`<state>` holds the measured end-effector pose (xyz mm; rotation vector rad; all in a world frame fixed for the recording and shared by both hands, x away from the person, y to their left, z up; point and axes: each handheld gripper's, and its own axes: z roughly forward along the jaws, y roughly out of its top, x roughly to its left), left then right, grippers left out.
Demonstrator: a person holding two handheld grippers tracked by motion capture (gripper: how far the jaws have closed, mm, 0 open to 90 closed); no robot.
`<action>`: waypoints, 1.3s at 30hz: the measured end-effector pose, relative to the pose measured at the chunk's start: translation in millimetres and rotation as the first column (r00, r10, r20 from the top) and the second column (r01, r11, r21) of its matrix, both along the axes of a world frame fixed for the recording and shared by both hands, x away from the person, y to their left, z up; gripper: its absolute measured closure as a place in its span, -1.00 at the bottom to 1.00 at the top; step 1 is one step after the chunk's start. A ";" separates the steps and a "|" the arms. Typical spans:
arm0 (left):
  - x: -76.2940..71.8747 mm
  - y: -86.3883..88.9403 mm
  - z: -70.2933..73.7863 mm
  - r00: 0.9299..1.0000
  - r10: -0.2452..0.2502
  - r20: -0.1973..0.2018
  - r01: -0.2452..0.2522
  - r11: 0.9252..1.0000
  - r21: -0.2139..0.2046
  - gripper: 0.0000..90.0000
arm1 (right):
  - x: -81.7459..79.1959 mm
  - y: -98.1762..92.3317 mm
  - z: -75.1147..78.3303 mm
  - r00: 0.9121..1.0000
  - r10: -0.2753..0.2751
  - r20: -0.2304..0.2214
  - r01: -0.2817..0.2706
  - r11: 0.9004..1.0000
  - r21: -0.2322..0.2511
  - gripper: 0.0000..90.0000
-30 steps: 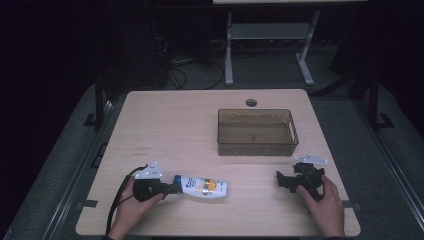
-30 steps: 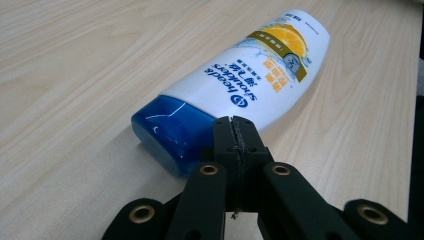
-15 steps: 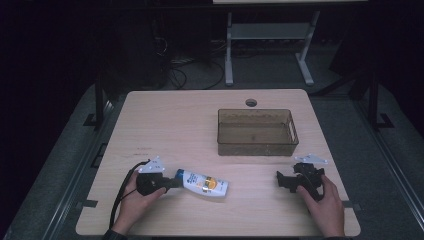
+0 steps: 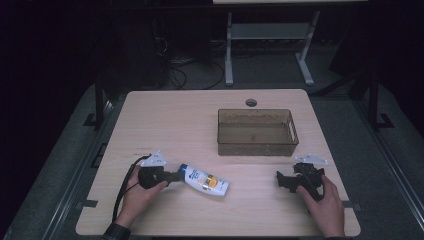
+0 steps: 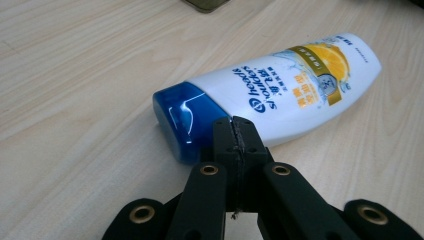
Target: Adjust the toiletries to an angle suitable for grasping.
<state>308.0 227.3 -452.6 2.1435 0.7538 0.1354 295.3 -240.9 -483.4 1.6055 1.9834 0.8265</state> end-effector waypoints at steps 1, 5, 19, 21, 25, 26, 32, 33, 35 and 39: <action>0.8 0.1 -0.3 1.000 0.002 0.001 -0.002 1.000 -0.002 1.00 | 0.0 0.0 0.0 1.000 0.000 0.000 0.000 1.000 0.000 -1.00; 5.1 0.1 -0.4 1.000 0.007 0.002 -0.007 1.000 0.000 1.00 | 0.0 0.0 0.0 1.000 0.000 0.000 0.000 1.000 0.000 -1.00; 11.0 -4.2 2.9 1.000 -0.005 0.008 0.005 1.000 -0.021 1.00 | 0.0 0.0 0.0 1.000 0.000 0.000 0.000 1.000 0.000 -1.00; 8.8 -5.5 6.4 1.000 -0.015 0.006 0.015 0.999 -0.031 1.00 | 0.0 0.0 0.0 1.000 0.000 0.000 0.000 1.000 0.000 -1.00; 4.7 -11.8 13.5 0.999 -0.038 0.009 0.039 0.998 -0.053 1.00 | 0.0 0.0 0.0 1.000 0.000 0.000 0.000 1.000 0.000 -1.00; 4.7 -11.8 13.5 0.999 -0.038 0.009 0.039 0.998 -0.053 1.00 | 0.0 0.0 0.0 1.000 0.000 0.000 0.000 1.000 0.000 -1.00; 1.8 -23.7 18.1 0.998 -0.067 0.002 0.067 0.996 -0.055 1.00 | 0.0 0.0 0.0 1.000 0.000 0.000 0.000 1.000 0.000 -1.00; 1.6 -27.8 20.6 0.997 -0.075 0.005 0.075 0.996 -0.057 1.00 | 0.0 0.0 0.0 1.000 0.000 0.000 0.000 1.000 0.000 -1.00; 1.5 -32.4 23.3 0.997 -0.083 0.010 0.083 0.995 -0.061 1.00 | 0.0 0.0 0.0 1.000 0.000 0.000 0.000 1.000 0.000 -1.00; 1.7 -41.5 26.7 0.994 -0.106 0.016 0.106 0.993 -0.059 1.00 | 0.0 0.0 0.0 1.000 0.000 0.000 0.000 1.000 0.000 -1.00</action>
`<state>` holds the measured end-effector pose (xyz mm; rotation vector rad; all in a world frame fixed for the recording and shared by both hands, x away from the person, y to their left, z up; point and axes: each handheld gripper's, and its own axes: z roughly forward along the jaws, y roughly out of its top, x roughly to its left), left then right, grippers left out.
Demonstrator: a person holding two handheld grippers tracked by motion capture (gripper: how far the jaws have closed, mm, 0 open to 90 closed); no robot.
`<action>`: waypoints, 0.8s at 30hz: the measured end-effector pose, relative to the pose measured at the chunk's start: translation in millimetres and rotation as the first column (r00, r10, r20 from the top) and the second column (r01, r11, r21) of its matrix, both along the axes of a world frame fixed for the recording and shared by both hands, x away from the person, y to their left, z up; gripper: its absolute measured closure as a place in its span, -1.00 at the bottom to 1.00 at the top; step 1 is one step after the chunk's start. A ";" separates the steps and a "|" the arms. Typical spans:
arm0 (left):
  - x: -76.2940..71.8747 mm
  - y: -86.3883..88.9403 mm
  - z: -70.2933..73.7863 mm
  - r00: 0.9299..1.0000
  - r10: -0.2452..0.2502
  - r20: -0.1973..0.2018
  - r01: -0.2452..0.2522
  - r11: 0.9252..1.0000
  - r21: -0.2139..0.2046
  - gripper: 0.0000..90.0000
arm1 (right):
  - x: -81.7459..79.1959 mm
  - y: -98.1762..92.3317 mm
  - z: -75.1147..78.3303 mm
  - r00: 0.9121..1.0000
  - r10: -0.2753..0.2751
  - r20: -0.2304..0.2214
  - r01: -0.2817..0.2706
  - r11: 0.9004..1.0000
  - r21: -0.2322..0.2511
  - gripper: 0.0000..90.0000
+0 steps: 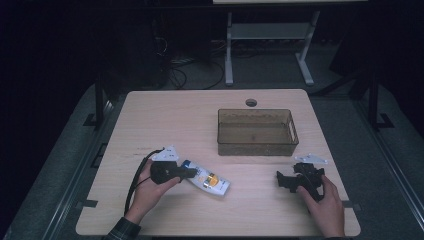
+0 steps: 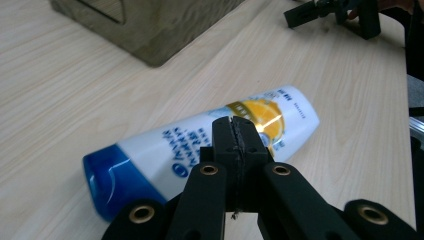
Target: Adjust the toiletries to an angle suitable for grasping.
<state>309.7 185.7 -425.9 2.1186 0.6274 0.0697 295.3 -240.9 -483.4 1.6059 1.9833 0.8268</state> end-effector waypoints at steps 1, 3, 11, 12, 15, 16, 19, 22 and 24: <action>0.1 -2.4 0.4 1.000 -0.005 0.002 0.005 1.000 -0.003 1.00 | 0.0 0.0 0.0 1.000 0.000 0.000 0.000 1.000 0.000 -1.00; 0.2 -3.6 0.6 1.000 -0.009 0.002 0.009 1.000 -0.003 1.00 | 0.0 0.0 0.0 1.000 0.000 0.000 0.000 1.000 0.000 -1.00; 0.9 -18.2 5.3 0.999 -0.038 0.008 0.038 0.999 -0.005 1.00 | 0.0 0.0 0.0 1.000 0.000 0.000 0.000 1.000 0.000 -1.00; 1.4 -23.6 6.9 0.999 -0.050 0.012 0.050 0.999 -0.006 1.00 | 0.0 0.0 0.0 1.000 0.000 0.000 0.000 1.000 0.000 -1.00; 1.6 -29.0 7.4 0.998 -0.059 0.010 0.059 0.998 -0.002 1.00 | 0.0 0.0 0.0 1.000 0.000 0.000 0.000 1.000 0.000 -1.00; 2.0 -34.2 7.3 0.998 -0.065 0.008 0.065 0.998 0.001 1.00 | 0.0 0.0 0.0 1.000 0.000 0.000 0.000 1.000 0.000 -1.00; 4.2 -42.6 7.3 0.997 -0.075 0.008 0.075 0.997 0.003 1.00 | 0.0 0.0 0.0 1.000 0.000 0.000 0.000 1.000 0.000 -1.00; 7.0 -51.9 6.4 0.996 -0.084 0.003 0.084 0.996 0.002 1.00 | 0.0 0.0 0.0 1.000 0.000 0.000 0.000 1.000 0.000 -1.00; 8.0 -54.8 6.2 0.996 -0.088 0.003 0.088 0.996 0.008 1.00 | 0.0 0.0 0.0 1.000 0.000 0.000 0.000 1.000 -0.001 -1.00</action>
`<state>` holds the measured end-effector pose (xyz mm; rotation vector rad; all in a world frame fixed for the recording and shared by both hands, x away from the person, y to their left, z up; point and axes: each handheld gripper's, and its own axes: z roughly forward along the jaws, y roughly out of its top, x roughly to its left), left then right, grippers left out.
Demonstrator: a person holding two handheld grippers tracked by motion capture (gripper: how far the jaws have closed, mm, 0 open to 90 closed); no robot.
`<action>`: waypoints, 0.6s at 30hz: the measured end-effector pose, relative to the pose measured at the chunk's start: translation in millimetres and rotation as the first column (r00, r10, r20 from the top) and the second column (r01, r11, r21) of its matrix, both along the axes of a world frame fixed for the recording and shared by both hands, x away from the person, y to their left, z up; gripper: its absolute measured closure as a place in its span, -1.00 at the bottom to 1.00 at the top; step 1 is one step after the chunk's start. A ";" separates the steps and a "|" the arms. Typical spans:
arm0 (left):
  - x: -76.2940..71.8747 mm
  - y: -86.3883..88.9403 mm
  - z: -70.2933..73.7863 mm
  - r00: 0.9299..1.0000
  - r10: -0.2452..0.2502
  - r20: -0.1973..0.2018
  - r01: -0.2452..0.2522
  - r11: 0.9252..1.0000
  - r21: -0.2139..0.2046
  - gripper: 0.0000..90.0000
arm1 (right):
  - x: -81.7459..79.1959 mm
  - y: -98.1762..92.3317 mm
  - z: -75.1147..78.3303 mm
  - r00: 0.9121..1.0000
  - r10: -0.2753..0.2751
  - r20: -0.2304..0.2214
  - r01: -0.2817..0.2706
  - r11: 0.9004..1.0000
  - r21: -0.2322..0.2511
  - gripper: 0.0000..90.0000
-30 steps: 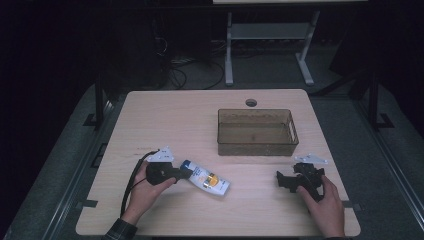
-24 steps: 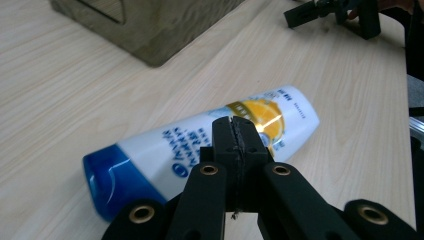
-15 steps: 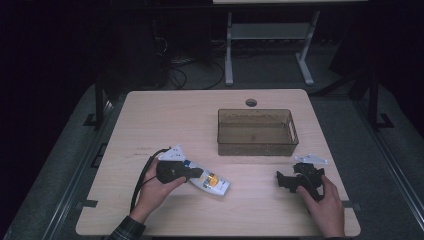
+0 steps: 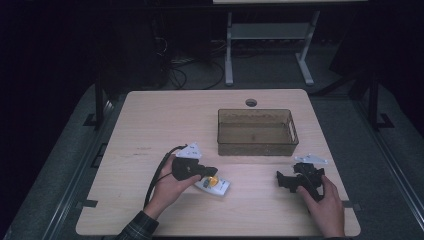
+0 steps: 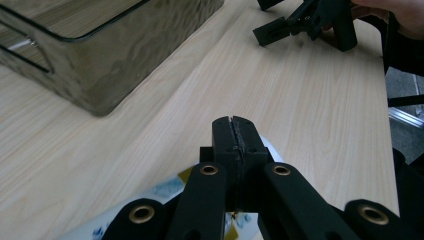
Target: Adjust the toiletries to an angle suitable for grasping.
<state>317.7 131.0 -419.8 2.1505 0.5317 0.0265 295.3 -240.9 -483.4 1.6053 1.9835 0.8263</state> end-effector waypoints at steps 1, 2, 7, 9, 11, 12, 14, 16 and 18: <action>1.7 -5.1 -0.5 1.000 -0.004 -0.001 0.004 1.000 0.001 1.00 | 0.0 0.0 0.0 1.000 0.000 0.000 0.000 1.000 0.000 -1.00; 2.4 -8.2 -0.7 1.000 -0.007 -0.002 0.007 1.000 0.002 1.00 | 0.0 0.0 0.0 1.000 0.000 0.000 0.000 1.000 0.000 -1.00; 5.6 -20.6 -3.5 1.000 -0.022 -0.006 0.022 1.000 0.012 1.00 | 0.0 0.0 0.0 1.000 0.000 0.000 0.000 1.000 0.000 -1.00; 7.2 -25.7 -6.2 1.000 -0.026 -0.014 0.026 1.000 0.014 1.00 | 0.0 0.0 0.0 1.000 0.000 0.000 0.000 1.000 0.000 -1.00; 9.5 -32.3 -9.6 0.999 -0.032 -0.021 0.033 0.999 0.020 1.00 | 0.0 0.0 0.0 1.000 0.000 0.000 0.000 1.000 0.000 -1.00; 10.7 -35.2 -10.9 0.999 -0.035 -0.024 0.035 0.999 0.024 1.00 | 0.0 0.0 0.0 1.000 0.000 0.000 0.000 1.000 0.000 -1.00; 13.0 -39.4 -13.9 0.999 -0.041 -0.031 0.042 0.999 0.029 1.00 | 0.0 0.0 0.0 1.000 0.000 0.000 0.000 1.000 0.000 -1.00; 14.6 -43.4 -17.9 0.998 -0.039 -0.043 0.040 0.998 0.040 1.00 | 0.0 0.0 0.0 1.000 0.000 0.000 0.000 1.000 0.000 -1.00; 15.9 -46.0 -21.8 0.998 -0.045 -0.052 0.048 0.998 0.051 1.00 | 0.0 0.0 0.0 1.000 0.000 0.000 0.000 1.000 0.000 -1.00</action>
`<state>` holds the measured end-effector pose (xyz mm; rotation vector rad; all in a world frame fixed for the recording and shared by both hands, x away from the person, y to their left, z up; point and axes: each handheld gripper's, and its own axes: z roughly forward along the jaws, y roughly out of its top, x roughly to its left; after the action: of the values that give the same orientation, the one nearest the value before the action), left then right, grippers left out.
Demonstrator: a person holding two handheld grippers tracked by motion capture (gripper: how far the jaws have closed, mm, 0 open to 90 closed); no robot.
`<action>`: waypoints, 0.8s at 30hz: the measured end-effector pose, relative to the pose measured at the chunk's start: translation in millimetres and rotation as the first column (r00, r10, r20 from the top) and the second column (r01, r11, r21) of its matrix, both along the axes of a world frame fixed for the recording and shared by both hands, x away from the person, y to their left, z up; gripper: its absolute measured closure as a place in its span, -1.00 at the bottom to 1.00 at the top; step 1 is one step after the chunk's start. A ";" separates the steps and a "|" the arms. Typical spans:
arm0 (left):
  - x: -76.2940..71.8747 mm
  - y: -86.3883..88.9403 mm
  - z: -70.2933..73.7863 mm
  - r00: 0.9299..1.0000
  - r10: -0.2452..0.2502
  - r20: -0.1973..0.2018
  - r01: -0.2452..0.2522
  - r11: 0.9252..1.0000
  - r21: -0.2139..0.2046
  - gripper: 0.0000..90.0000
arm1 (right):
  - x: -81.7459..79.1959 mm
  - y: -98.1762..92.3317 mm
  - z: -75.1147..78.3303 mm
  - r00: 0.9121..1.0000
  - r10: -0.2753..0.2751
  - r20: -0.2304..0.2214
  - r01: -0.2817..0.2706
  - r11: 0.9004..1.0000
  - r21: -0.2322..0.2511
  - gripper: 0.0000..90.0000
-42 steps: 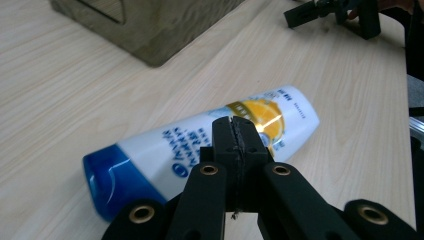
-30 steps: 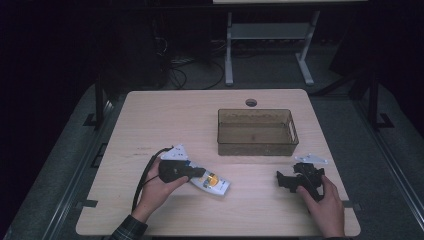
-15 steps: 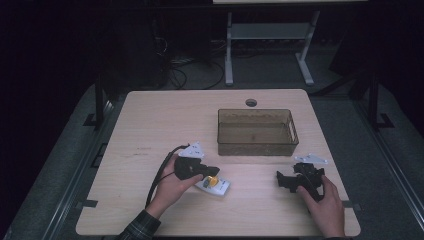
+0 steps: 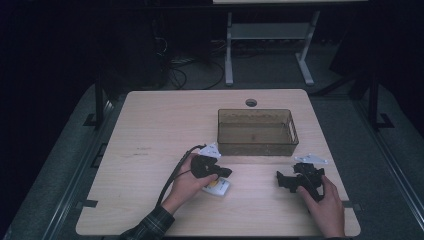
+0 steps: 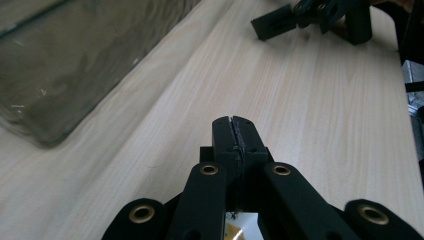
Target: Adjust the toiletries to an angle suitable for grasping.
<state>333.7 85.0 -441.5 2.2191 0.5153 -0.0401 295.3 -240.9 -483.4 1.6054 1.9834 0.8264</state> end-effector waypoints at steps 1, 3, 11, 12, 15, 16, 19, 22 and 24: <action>0.0 0.0 0.0 1.000 0.000 0.000 0.000 1.000 0.000 1.00 | 0.0 0.0 0.0 1.000 0.000 0.000 0.000 1.000 0.000 -1.00; 0.1 -2.6 -3.7 1.000 -0.004 -0.010 0.004 1.000 0.014 1.00 | 0.0 0.0 0.0 1.000 0.000 0.000 0.000 1.000 0.000 -1.00; 0.1 -4.7 -11.1 1.000 -0.005 -0.025 0.006 0.999 0.044 1.00 | 0.0 0.0 0.0 1.000 0.000 0.000 0.000 1.000 0.000 -1.00; -0.3 -4.7 -11.4 1.000 -0.001 -0.025 0.003 0.999 0.046 1.00 | 0.0 0.0 0.0 1.000 0.000 0.000 0.000 1.000 0.000 -1.00; -1.1 -4.5 -11.4 1.000 -0.003 -0.027 0.004 0.999 0.049 1.00 | 0.0 0.0 0.0 1.000 0.000 0.000 0.000 1.000 0.000 -1.00; -1.7 -3.8 -11.7 1.000 -0.009 -0.027 0.010 0.999 0.051 1.00 | 0.0 0.0 0.0 1.000 0.000 0.000 0.000 1.000 0.000 -1.00; -4.9 -3.2 -12.3 0.999 -0.011 -0.033 0.012 0.998 0.054 1.00 | 0.0 0.0 0.0 1.000 0.000 0.000 0.000 1.000 0.000 -1.00; -8.8 -3.0 -12.8 0.999 -0.017 -0.036 0.020 0.998 0.065 1.00 | 0.0 0.0 0.0 1.000 0.000 0.000 0.000 1.000 0.000 -1.00; -10.6 -2.9 -13.1 0.999 -0.019 -0.034 0.022 0.997 0.069 1.00 | 0.0 0.0 0.0 1.000 0.000 0.000 0.000 1.000 0.000 -1.00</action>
<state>323.1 82.1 -454.6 2.2949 0.5191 -0.0713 295.3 -240.9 -483.4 1.6054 1.9833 0.8266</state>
